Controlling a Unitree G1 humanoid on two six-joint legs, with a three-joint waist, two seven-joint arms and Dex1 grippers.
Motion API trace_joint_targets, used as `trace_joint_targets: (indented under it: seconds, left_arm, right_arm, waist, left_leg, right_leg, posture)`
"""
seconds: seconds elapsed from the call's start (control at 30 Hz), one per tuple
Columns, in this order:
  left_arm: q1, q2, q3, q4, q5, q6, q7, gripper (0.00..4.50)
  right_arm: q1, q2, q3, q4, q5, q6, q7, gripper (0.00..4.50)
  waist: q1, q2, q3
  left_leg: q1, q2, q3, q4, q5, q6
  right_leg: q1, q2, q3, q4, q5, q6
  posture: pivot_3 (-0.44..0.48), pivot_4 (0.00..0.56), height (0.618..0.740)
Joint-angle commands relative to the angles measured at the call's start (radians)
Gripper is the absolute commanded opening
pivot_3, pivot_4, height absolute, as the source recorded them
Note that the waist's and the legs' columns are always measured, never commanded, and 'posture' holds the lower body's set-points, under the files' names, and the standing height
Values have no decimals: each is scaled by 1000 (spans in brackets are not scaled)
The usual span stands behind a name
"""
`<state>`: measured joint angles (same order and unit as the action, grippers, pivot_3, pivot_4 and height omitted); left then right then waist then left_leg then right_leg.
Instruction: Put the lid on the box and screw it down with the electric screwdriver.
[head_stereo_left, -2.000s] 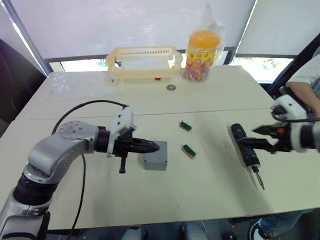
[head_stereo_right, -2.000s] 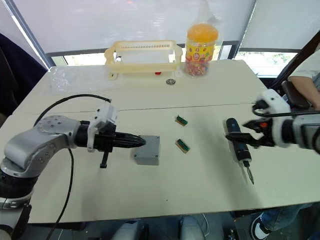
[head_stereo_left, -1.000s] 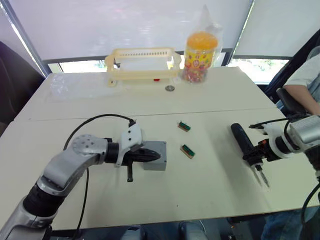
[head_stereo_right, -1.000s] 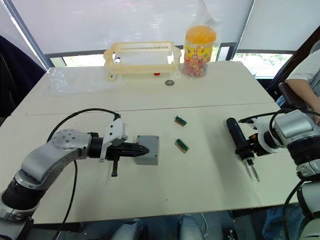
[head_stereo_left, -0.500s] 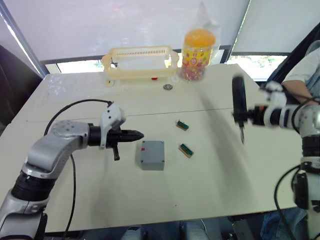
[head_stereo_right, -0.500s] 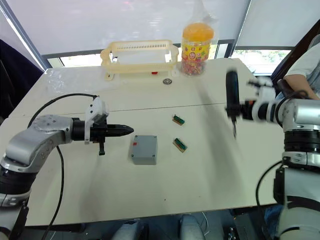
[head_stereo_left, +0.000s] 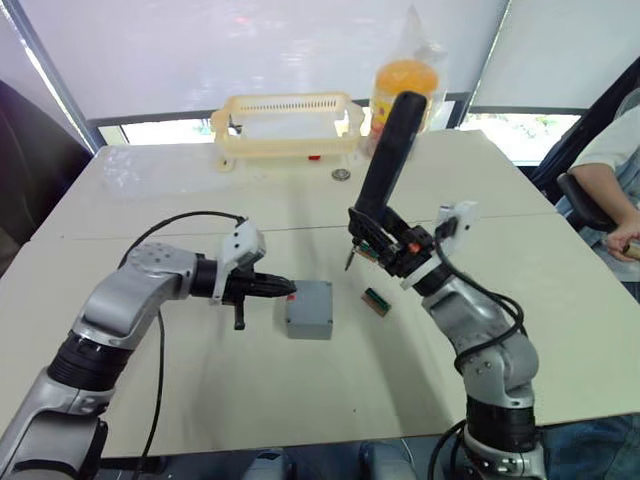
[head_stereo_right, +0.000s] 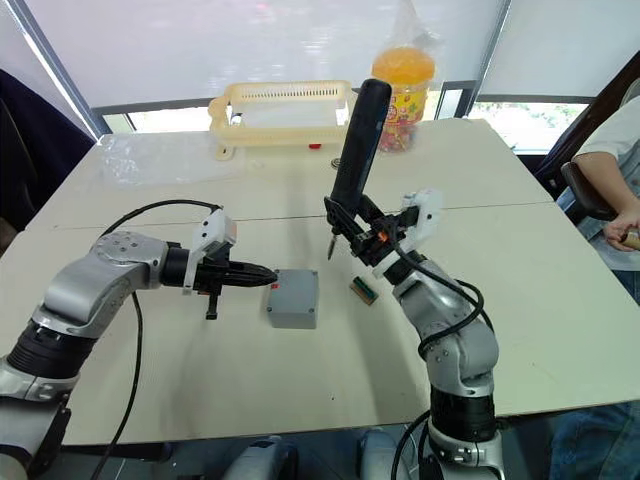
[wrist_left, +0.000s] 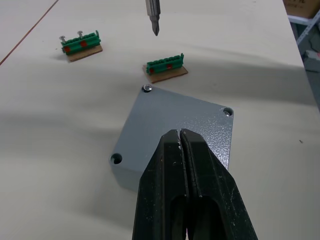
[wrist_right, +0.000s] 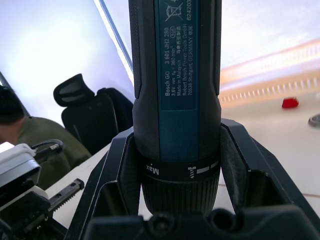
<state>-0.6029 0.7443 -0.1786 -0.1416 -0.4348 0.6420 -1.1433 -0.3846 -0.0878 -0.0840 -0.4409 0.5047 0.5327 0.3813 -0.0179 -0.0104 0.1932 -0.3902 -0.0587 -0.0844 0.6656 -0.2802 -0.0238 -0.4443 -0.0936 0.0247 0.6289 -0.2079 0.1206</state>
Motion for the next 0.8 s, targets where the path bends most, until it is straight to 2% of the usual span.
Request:
trace_joint_targets:
  seconds: [0.03, 0.47, 0.8]
  left_arm:
    - [3, -4, -13, -41, 32, -30, 14, 0]
    - [43, -26, -122, 1, 187, -110, 38, 0]
    - [43, -66, -99, 11, 174, -90, 41, 0]
  right_arm:
    - [4, 12, 56, -69, -30, -89, -2, 1769]
    - [21, -4, 152, 14, -88, -175, 21, 1769]
    - [39, 1, 184, 73, -136, -240, 26, 1769]
  waist:
    - [-1, 0, 0]
    - [-1, 0, 0]
    - [1, 0, -1]
  left_leg:
    - [0, 0, 0, 0, 0, 0]
    - [1, 1, 0, 0, 0, 0]
    - [2, 1, 0, 0, 0, 0]
  right_leg:
    - [0, 0, 0, 0, 0, 0]
    - [0, 2, 0, 0, 0, 0]
    - [1, 2, 0, 0, 0, 0]
  posture:
    - [0, 150, 740]
    - [0, 150, 740]
    - [0, 150, 740]
